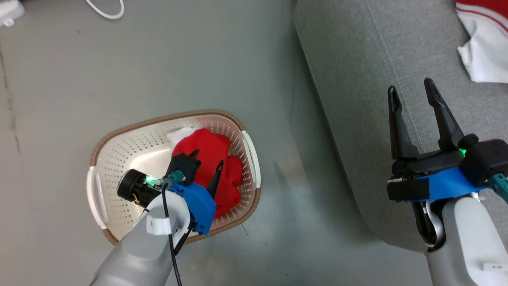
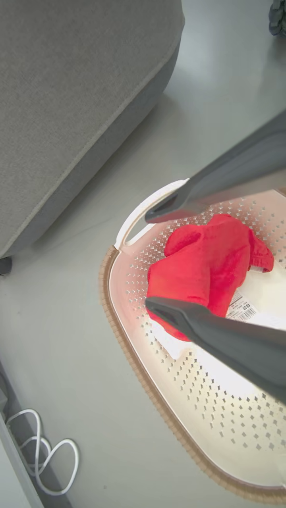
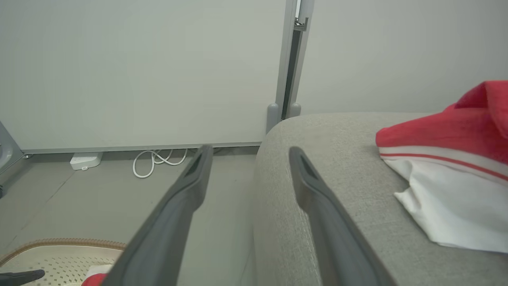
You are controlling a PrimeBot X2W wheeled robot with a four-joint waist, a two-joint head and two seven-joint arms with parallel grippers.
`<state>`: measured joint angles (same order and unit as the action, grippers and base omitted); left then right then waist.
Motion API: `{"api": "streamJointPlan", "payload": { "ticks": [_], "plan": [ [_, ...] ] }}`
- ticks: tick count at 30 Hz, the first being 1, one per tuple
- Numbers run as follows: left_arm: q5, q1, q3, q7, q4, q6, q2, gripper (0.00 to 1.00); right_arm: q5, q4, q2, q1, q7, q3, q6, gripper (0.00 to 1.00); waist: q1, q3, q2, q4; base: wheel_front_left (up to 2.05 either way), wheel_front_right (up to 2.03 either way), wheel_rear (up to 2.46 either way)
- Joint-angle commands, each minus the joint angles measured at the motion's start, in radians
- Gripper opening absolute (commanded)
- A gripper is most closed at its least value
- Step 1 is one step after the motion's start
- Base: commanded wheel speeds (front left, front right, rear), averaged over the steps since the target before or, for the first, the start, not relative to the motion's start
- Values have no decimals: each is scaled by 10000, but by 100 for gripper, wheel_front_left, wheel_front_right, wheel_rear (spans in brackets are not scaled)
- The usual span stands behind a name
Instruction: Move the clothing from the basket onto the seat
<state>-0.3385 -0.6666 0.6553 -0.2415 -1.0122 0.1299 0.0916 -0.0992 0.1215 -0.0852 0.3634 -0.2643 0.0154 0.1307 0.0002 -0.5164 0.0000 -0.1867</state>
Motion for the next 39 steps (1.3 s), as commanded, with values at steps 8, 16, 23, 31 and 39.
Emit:
{"api": "streamJointPlan", "payload": {
  "ticks": [8, 16, 23, 31, 39],
  "plan": [
    [-1637, -934, 893, 1152, -968, 6, -14, 100, 48, -232, 84, 776, -2, 120, 1, 100, -2, -1364, 0, -330, 0, 0, 0],
    [-2974, -1413, 1681, 2339, -1011, 6, 73, 100, 69, -335, 116, 1172, -2, 233, 1, 100, -2, -2134, 0, -410, 0, 0, 0],
    [-3630, -1741, 2326, 2843, -1151, 6, 57, 100, 53, -428, 134, 1398, -2, 272, 1, 100, -2, -2622, 0, -506, 0, 0, 0],
    [-3920, -2204, 2871, 2850, -1597, 7, -75, 100, 53, -562, 180, 1541, -2, 294, 1, 100, -2, -3078, 0, -586, 0, 0, 0],
    [-3814, -2778, 3046, 2579, -2338, -253, -238, 100, 43, -649, 235, 1693, -2, 379, 1, 100, -2, -3548, 0, -660, 0, 0, 0]
  ]
}}
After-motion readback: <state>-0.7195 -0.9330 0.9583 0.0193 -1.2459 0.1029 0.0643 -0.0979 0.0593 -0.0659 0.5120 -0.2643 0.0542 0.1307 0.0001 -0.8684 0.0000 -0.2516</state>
